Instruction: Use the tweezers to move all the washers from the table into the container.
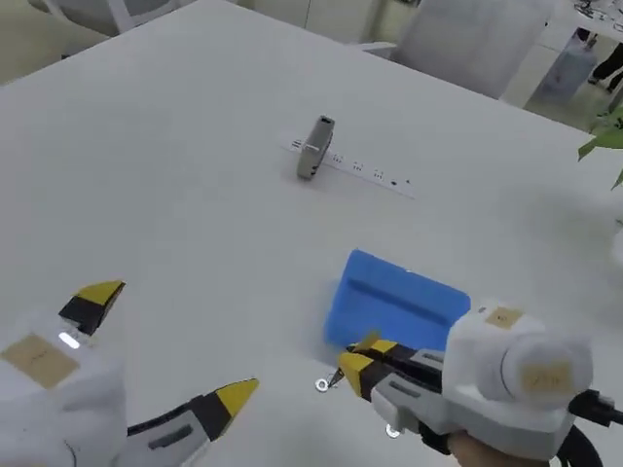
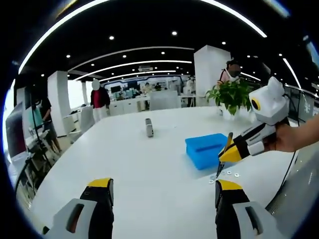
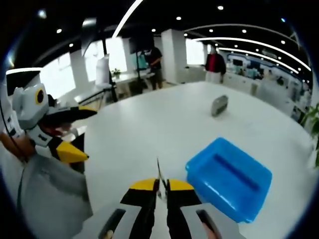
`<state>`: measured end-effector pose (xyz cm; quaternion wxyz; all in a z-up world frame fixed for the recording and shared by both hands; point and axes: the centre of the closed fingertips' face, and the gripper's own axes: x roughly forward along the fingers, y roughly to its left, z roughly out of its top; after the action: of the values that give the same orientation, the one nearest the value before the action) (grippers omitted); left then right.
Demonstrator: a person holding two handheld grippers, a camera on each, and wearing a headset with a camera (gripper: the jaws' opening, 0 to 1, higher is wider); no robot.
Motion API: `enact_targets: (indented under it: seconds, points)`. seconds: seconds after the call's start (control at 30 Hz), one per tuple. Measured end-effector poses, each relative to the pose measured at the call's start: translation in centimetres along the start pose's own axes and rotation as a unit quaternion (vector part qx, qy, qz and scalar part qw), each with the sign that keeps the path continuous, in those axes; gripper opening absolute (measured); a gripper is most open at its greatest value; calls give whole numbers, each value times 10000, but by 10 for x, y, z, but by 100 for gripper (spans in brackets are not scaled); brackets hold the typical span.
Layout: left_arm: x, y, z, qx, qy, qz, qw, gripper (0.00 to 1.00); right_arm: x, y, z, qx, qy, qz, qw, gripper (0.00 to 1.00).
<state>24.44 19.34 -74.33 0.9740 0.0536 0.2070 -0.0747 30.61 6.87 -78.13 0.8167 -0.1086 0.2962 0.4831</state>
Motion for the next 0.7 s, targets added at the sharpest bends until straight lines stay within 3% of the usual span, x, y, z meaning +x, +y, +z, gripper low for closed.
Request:
enact_targets:
  seconds: [0.1,0.27,0.7]
  points:
    - [0,4,-4,95,113,145,9998,85,7,-7,-4,60,9,-28,10000,4]
    - [2,2,-5,127,155,92,9998,85,14,-14,-9,79,59,-43,9999,4]
    - [3,-1,-11,173,319,41,9993,84,20,-13,-9,-37,70,27,10000,4]
